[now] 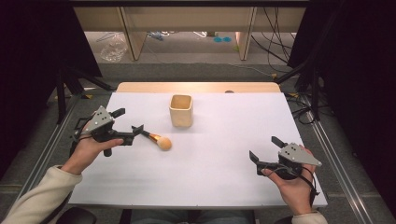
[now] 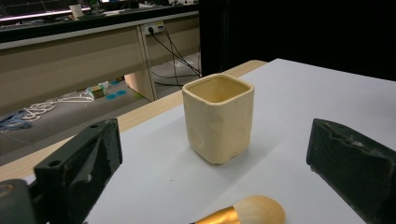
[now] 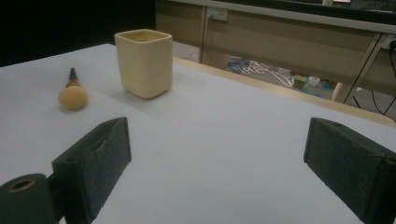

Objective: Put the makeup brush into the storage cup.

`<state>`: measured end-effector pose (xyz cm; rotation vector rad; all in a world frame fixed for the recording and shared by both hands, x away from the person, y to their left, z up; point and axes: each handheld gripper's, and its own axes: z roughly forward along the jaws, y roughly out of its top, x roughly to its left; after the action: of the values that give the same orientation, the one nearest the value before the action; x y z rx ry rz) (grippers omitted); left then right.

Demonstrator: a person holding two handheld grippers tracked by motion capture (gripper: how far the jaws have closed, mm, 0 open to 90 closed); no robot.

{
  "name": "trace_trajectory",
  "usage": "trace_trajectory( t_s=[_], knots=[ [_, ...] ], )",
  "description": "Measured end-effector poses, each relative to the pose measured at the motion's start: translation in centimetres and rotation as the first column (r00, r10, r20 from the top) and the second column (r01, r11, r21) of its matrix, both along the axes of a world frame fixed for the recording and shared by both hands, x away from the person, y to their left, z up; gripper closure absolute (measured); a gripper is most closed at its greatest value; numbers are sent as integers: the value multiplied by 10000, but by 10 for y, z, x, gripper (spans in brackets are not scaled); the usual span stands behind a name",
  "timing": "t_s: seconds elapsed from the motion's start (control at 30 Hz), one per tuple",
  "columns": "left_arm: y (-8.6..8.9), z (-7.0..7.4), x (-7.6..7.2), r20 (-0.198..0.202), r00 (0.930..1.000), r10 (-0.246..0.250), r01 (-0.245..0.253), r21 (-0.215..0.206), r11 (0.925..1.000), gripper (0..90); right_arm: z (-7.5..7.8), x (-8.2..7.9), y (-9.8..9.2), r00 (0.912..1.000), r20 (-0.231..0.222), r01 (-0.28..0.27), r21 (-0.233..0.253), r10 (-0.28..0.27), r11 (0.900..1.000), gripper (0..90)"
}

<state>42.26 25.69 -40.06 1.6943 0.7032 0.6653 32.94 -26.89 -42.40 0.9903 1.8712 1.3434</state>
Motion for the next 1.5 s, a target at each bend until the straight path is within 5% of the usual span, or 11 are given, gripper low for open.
trace_trajectory(
  t_s=[0.57,0.73,1.13,1.3,1.5],
  knots=[
    [-8,5,28,-228,9996,-192,200,338,9992,42,0,0,-1,10000,1,25,-18,-25,10000,89],
    [-14,3,40,-789,9958,-462,516,682,9963,48,0,0,-1,10000,10,40,-31,-40,10000,89],
    [-18,2,59,-1549,9836,-923,1181,1663,9790,67,0,1,-1,10000,-6,16,-67,-16,10000,90],
    [-21,1,67,-1797,9773,-1127,1514,2191,9639,73,-1,1,-1,10000,-15,19,-56,-20,10000,89],
    [-26,1,71,-1711,9783,-1164,1516,2093,9660,75,0,1,-2,10000,-16,-11,-39,10,10000,90]
  ],
)
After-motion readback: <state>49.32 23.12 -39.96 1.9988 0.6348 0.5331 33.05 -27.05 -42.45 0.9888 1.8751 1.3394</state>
